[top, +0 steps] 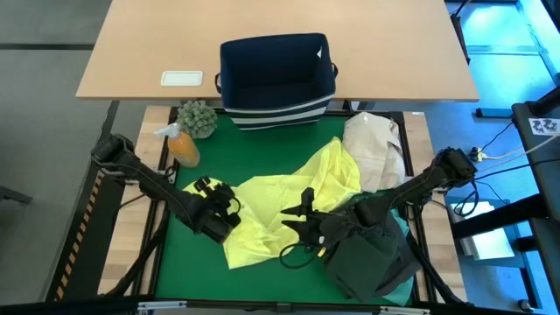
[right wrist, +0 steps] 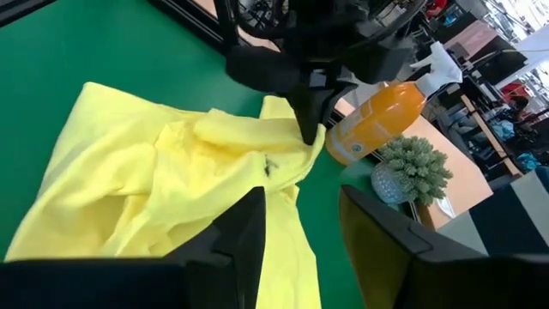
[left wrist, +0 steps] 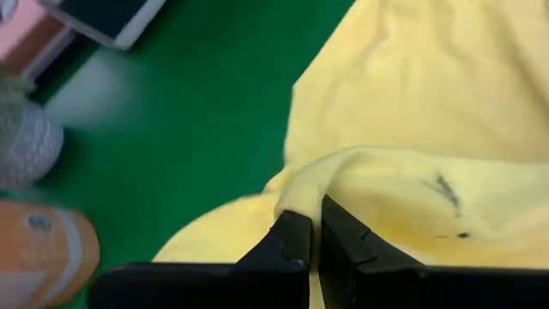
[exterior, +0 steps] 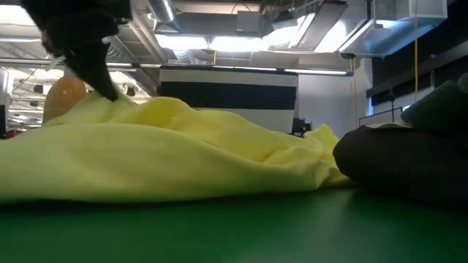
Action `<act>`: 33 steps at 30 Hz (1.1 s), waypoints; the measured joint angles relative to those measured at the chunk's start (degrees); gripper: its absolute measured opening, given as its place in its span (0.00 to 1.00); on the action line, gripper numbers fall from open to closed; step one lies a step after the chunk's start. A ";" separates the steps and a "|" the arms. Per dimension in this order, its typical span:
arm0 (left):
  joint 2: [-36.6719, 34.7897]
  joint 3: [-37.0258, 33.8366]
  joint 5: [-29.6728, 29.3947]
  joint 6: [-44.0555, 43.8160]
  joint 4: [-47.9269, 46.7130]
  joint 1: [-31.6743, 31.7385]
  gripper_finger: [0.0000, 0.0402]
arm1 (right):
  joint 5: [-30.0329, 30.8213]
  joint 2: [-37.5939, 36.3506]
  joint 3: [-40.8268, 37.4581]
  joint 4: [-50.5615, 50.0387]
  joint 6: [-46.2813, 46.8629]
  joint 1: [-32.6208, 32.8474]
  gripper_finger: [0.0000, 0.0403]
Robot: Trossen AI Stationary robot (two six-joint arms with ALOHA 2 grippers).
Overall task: Fold laundry
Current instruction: Fold the yellow shirt on the table
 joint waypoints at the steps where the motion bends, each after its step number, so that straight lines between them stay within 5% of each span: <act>1: -1.11 -1.15 0.39 -0.81 0.02 0.42 0.00 | -0.29 0.00 0.00 0.01 -0.03 0.00 0.36; 8: -5.40 -5.41 2.95 -1.55 -0.10 6.10 0.05 | -0.28 0.00 0.00 0.87 -1.41 -0.04 0.36; 22: -5.40 -2.83 2.59 9.26 -0.15 12.20 0.46 | -6.36 0.00 0.00 2.10 -0.25 -1.64 0.36; 33: -5.42 6.20 3.92 15.43 1.27 8.60 0.50 | -9.33 1.98 0.00 1.37 1.30 -2.72 0.36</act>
